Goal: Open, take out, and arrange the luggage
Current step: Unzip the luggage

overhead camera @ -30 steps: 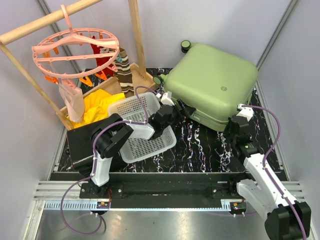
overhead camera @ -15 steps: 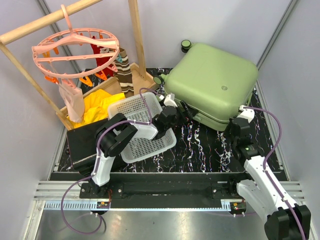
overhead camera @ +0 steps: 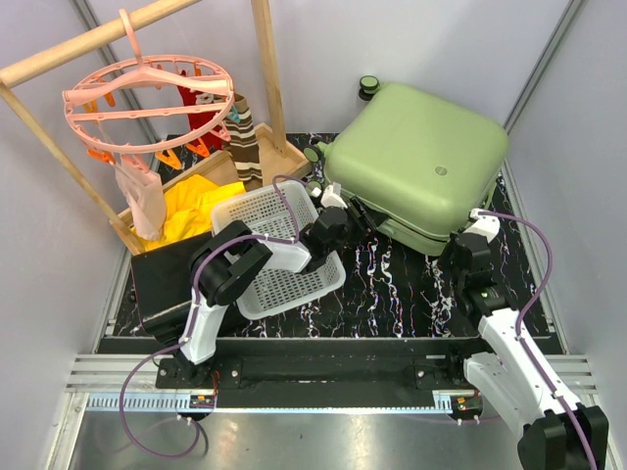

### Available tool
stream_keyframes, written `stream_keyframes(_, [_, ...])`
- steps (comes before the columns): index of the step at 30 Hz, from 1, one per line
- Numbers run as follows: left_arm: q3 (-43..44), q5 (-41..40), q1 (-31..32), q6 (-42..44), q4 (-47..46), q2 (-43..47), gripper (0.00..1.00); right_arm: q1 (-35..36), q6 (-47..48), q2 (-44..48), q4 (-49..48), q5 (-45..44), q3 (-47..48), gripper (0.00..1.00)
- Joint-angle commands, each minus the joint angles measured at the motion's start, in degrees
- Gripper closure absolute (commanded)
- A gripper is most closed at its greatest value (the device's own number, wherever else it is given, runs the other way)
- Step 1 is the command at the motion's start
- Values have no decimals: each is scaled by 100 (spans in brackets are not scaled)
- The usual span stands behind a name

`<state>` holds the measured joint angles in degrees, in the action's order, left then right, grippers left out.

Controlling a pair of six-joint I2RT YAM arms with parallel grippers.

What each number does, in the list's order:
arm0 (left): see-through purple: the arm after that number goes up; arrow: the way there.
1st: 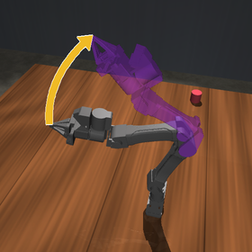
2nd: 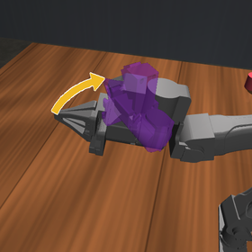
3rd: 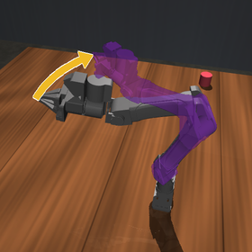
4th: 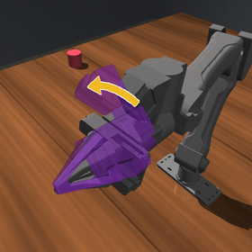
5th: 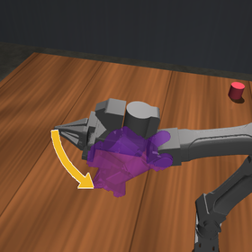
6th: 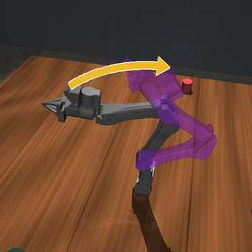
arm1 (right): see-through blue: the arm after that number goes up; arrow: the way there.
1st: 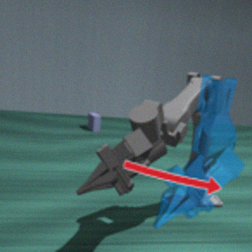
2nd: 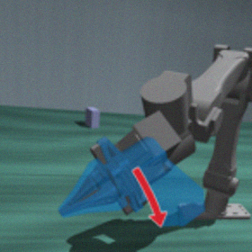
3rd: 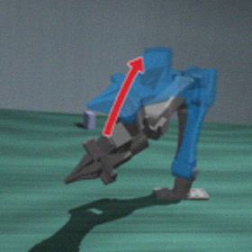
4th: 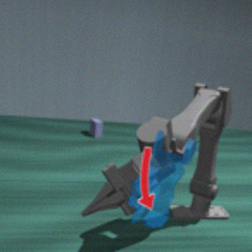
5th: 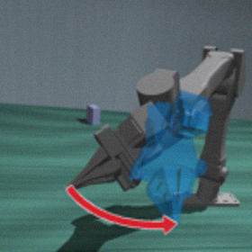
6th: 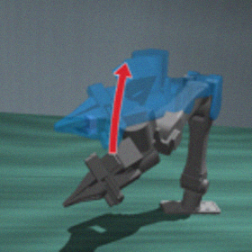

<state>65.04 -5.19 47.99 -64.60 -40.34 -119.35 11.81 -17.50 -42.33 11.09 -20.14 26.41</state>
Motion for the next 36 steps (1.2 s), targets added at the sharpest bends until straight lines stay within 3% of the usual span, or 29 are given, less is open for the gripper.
stream_keyframes(1, [-122,-237,-52,264,0,-124,71,58,-105,154,-468,344,66,100])
stream_keyframes(5, [-272,-246,-245,264,-79,8,84,49,-17,172,-476,38,48,100])
stream_keyframes(9, [-456,-263,-404,281,-185,175,99,40,18,181,-485,-1286,-127,100])
stream_keyframes(19, [-527,-210,-773,404,-282,333,100,-196,-70,322,-1346,-1985,-558,100])
stream_keyframes(28, [-562,-131,-896,431,-378,404,100,-1416,132,-416,-2180,-922,-541,100])
stream_keyframes(36, [-694,-114,-967,510,-449,483,100,-1971,317,-1250,-2963,-588,-330,100])
